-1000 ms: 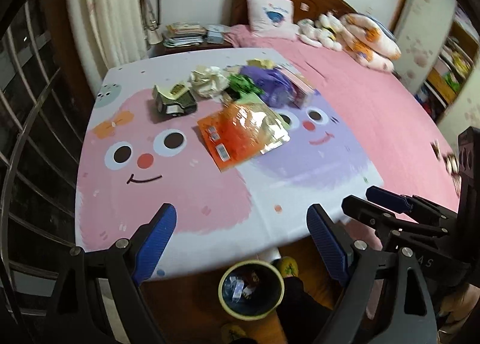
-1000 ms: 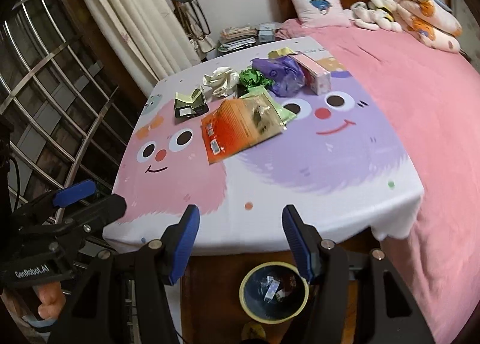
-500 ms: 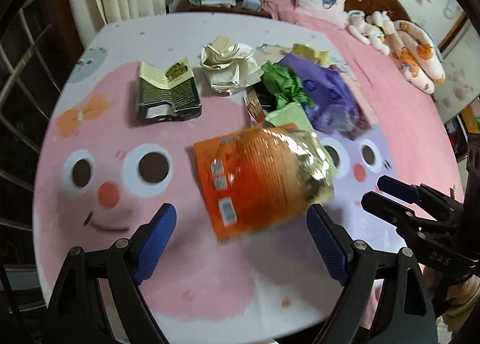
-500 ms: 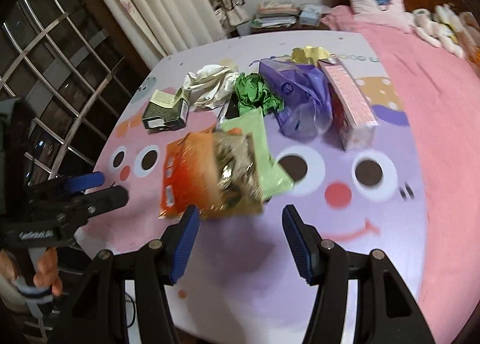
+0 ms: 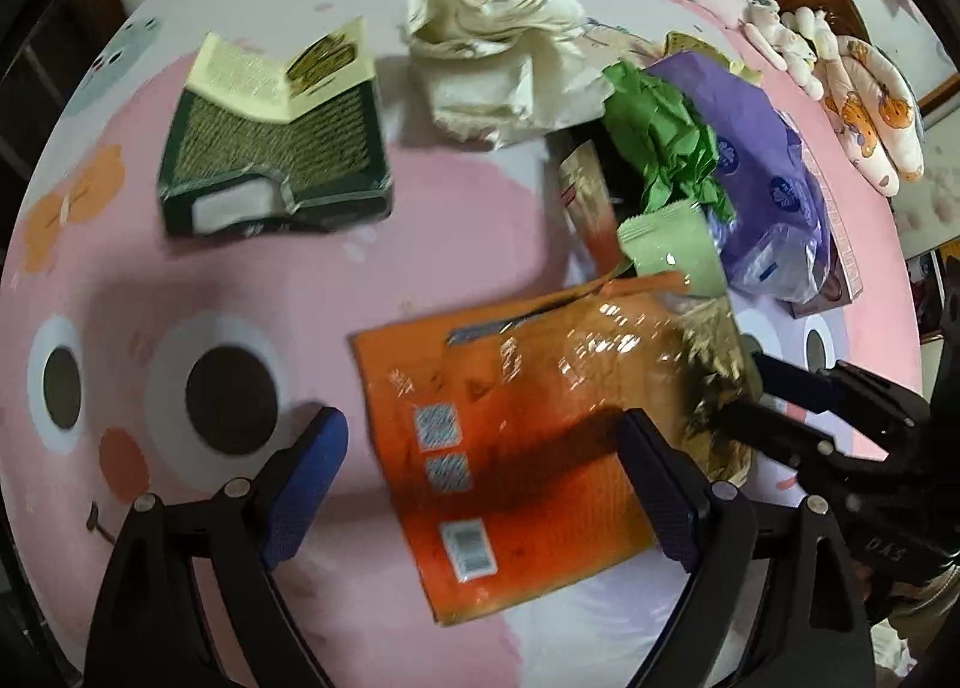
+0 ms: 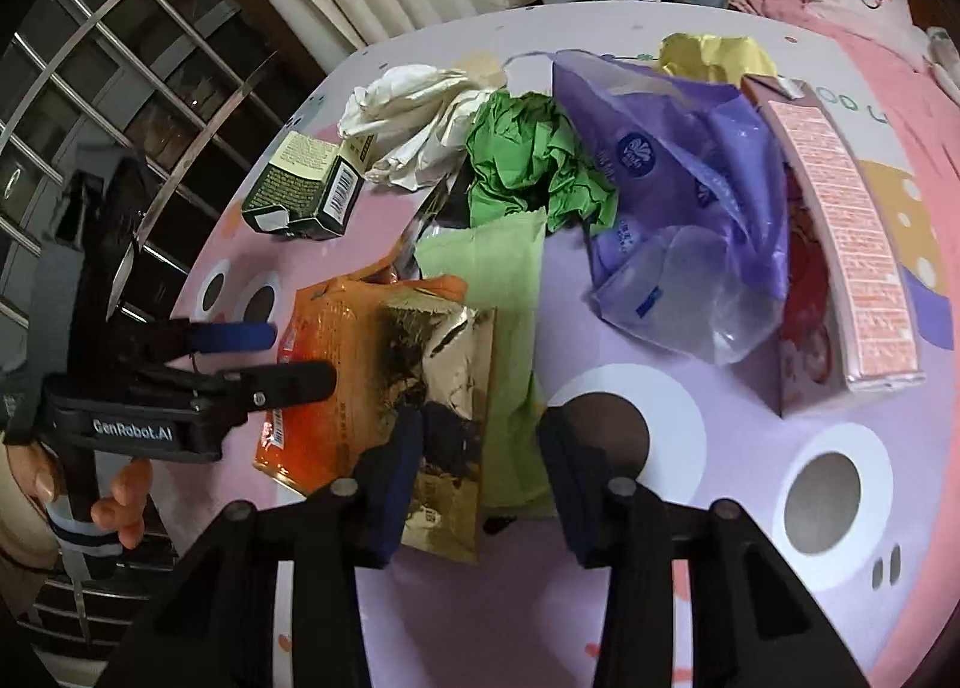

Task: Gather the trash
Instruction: 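Grasp the orange-gold snack bag with the left gripper while the right grasps the green pouch, then lift the snack bag and green pouch off the table toward the bin, then open both grippers over the blue bin to drop bag and pouch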

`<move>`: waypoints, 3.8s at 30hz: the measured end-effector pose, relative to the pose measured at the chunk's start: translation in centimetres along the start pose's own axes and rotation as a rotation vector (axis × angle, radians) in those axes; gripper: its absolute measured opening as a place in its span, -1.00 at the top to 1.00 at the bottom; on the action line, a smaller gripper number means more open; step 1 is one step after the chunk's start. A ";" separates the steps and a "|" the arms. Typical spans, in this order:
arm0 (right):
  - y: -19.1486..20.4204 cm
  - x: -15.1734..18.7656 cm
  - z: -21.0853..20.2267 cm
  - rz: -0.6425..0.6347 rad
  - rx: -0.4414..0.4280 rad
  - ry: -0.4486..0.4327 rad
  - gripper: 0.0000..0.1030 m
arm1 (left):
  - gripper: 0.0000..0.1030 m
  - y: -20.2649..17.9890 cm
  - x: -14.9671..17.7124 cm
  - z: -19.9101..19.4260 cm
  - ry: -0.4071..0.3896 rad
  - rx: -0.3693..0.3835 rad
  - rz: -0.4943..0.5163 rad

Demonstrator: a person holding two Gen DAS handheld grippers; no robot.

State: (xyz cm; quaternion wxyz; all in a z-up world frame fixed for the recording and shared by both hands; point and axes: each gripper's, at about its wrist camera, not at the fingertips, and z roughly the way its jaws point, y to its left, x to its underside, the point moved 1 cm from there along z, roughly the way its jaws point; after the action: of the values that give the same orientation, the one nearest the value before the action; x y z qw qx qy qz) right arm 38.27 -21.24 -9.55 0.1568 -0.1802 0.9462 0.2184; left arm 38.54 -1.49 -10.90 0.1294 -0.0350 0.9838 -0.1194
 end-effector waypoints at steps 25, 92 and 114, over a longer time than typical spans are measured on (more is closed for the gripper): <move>-1.3 -0.3 0.3 -0.013 -0.092 0.008 0.17 | 0.84 -9.8 -1.3 2.2 0.024 0.126 0.139; 18.9 31.5 -2.0 0.381 0.174 0.056 0.58 | 0.94 2.6 35.7 -11.0 -0.043 -0.046 0.379; 5.4 45.4 24.5 0.550 0.161 0.281 0.44 | 0.58 5.4 42.3 20.1 0.161 -0.172 0.266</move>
State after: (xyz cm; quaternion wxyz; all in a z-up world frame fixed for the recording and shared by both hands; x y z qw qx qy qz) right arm 1.22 -17.59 -45.60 -0.0263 0.0670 0.9861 0.1500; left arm 2.82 -5.00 -41.45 0.0612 0.0942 0.9935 -0.0191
